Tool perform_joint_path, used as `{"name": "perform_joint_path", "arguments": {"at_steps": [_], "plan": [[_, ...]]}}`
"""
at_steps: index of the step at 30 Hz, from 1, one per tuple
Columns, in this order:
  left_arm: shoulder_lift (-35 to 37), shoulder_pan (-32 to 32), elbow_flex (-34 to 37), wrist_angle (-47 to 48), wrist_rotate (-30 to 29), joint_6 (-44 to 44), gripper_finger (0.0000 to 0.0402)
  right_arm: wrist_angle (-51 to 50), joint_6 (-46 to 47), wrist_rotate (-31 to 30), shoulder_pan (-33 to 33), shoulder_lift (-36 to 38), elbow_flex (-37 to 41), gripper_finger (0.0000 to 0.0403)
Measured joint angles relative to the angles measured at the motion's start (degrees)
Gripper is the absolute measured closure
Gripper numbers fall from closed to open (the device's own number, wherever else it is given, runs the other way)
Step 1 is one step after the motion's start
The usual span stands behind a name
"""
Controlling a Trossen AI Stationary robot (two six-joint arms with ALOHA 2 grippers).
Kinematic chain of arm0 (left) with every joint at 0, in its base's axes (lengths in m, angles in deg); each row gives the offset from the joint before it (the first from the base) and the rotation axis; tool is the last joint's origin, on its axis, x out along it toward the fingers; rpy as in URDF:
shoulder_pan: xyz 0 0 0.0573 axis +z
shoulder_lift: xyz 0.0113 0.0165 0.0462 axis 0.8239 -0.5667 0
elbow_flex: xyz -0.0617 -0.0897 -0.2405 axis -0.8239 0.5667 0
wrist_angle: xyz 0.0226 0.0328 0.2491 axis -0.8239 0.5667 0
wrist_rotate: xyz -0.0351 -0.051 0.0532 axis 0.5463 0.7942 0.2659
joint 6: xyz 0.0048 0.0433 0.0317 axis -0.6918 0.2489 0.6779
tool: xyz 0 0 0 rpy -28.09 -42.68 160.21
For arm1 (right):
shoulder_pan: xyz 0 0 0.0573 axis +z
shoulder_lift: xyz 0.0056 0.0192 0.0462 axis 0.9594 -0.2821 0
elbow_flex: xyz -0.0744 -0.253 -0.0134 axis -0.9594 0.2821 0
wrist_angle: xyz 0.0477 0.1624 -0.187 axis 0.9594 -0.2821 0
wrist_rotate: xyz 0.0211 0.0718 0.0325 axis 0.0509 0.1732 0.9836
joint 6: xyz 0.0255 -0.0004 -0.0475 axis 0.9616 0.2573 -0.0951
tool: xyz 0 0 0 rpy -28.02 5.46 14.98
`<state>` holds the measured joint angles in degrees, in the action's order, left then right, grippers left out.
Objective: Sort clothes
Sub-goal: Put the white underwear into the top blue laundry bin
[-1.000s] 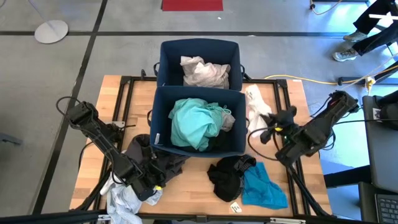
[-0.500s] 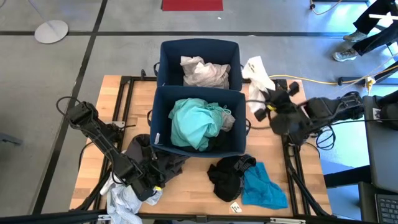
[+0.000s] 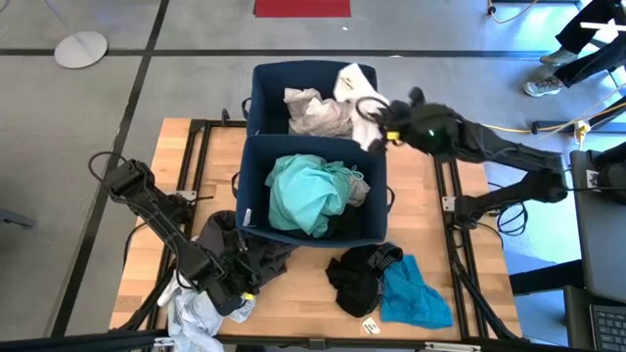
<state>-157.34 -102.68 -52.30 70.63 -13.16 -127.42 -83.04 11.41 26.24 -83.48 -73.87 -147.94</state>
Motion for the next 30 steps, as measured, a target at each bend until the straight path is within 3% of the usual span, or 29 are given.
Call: {"name": "perform_joint_path", "arguments": {"at_steps": [5,13,22,26,30], "plan": [[0.0,0.0,0.0,0.16,-0.06,0.0,0.0178,9.26,-1.72,10.45,-7.48,-4.58,0.0,0.0381],[0.0,0.1,0.0,-0.07,-0.13,-0.7,0.0178,17.24,-1.63,12.09,-15.12,-11.06,0.0,0.0381],[0.0,1.84,0.0,-0.25,-1.36,-1.63,0.0178,18.08,-1.58,12.08,-18.85,-15.11,0.0,0.0378],[0.0,2.13,0.0,-0.1,-1.47,-1.13,0.0178,18.04,-1.58,12.15,-18.65,-15.26,0.0,0.0342],[0.0,2.21,0.0,-0.06,-1.53,-1.29,0.0178,17.88,-1.58,12.15,-18.62,-15.23,0.0,0.0271]]}}
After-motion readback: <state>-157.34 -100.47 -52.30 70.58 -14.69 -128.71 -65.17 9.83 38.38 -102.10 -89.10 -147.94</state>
